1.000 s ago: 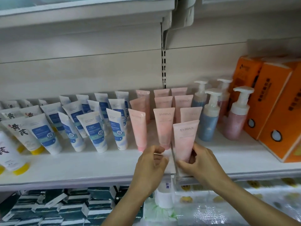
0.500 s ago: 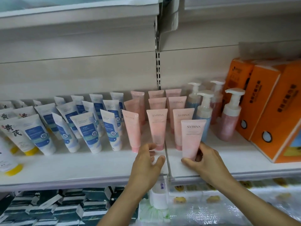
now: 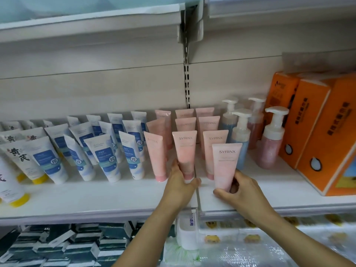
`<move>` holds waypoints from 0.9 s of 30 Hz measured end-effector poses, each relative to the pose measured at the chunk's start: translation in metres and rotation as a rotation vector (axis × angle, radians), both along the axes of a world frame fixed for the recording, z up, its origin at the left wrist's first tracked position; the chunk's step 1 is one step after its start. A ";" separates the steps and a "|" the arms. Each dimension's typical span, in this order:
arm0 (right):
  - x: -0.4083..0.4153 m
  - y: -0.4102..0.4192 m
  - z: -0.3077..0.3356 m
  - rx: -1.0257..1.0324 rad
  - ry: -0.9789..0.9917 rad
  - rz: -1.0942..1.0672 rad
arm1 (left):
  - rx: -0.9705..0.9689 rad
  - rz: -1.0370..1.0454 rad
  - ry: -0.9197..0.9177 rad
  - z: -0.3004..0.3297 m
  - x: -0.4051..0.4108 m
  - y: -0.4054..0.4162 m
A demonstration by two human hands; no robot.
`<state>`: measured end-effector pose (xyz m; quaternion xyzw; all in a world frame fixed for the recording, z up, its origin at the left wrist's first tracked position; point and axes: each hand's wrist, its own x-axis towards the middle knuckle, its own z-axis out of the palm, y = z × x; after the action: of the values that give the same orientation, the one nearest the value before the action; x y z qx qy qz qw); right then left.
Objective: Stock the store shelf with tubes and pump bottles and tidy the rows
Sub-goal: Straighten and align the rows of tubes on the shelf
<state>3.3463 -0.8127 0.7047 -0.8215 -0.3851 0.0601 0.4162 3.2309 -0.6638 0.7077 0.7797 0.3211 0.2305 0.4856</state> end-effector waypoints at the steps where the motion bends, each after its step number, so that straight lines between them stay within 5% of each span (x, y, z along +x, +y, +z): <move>1: 0.000 0.000 0.000 0.002 0.001 0.002 | 0.004 0.011 0.001 0.000 0.001 0.000; 27: 0.004 0.000 -0.002 0.007 0.008 0.112 | 0.093 0.045 0.164 -0.003 -0.028 -0.010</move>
<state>3.3501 -0.8130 0.7032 -0.7970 -0.4292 0.0853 0.4163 3.2027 -0.6740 0.7048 0.8103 0.3661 0.1913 0.4157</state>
